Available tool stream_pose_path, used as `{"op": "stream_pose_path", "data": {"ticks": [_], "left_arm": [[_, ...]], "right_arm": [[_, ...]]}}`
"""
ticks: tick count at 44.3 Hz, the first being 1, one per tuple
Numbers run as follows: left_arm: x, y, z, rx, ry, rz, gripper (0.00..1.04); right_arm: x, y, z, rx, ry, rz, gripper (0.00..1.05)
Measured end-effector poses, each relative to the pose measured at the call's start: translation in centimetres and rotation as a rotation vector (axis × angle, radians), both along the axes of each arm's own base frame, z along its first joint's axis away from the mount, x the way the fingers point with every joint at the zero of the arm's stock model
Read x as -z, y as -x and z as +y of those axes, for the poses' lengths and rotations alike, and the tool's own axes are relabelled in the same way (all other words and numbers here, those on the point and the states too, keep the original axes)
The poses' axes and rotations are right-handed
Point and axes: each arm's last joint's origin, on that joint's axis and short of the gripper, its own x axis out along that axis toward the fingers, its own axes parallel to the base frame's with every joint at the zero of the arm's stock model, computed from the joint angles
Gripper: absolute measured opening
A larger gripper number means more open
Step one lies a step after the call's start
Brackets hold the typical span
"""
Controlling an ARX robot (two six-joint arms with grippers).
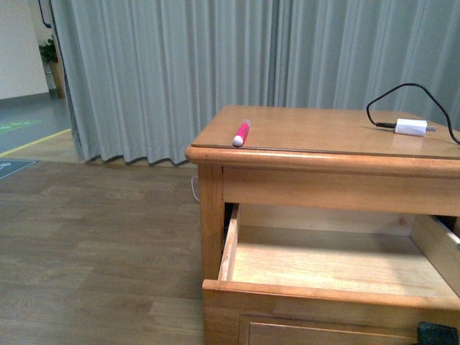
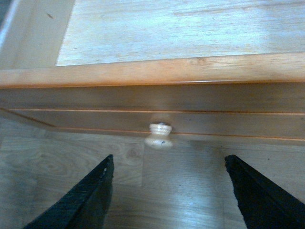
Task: Place pink marker in drawer with both arms
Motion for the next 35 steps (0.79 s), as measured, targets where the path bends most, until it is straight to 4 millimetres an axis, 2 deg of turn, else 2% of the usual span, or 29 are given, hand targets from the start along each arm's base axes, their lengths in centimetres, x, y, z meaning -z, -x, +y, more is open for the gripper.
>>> {"op": "stream_pose_path", "data": {"ticks": [2,6,10,16,20,35], "left_arm": [[0.0,0.0,0.0,0.000,0.000,0.000,0.99],[0.0,0.0,0.0,0.000,0.000,0.000,0.99],[0.0,0.0,0.0,0.000,0.000,0.000,0.99],[0.0,0.0,0.0,0.000,0.000,0.000,0.99],[0.0,0.0,0.0,0.000,0.000,0.000,0.99],[0.0,0.0,0.0,0.000,0.000,0.000,0.99]], "right_arm": [[-1.0,0.6,-0.2,-0.004,-0.012,-0.009,0.77],[-4.8,2.6,-1.3,-0.006,-0.050,-0.076,0.97],[-8.9,4.3,-2.4,0.002,-0.054,-0.155,0.96],[-12.8,6.1,-3.1,-0.019,-0.028,-0.227,0.96],[-13.6,6.6,-3.1,-0.041,0.002,-0.234,0.96],[-13.3,7.2,-2.7,-0.056,0.012,-0.227,0.96]]}}
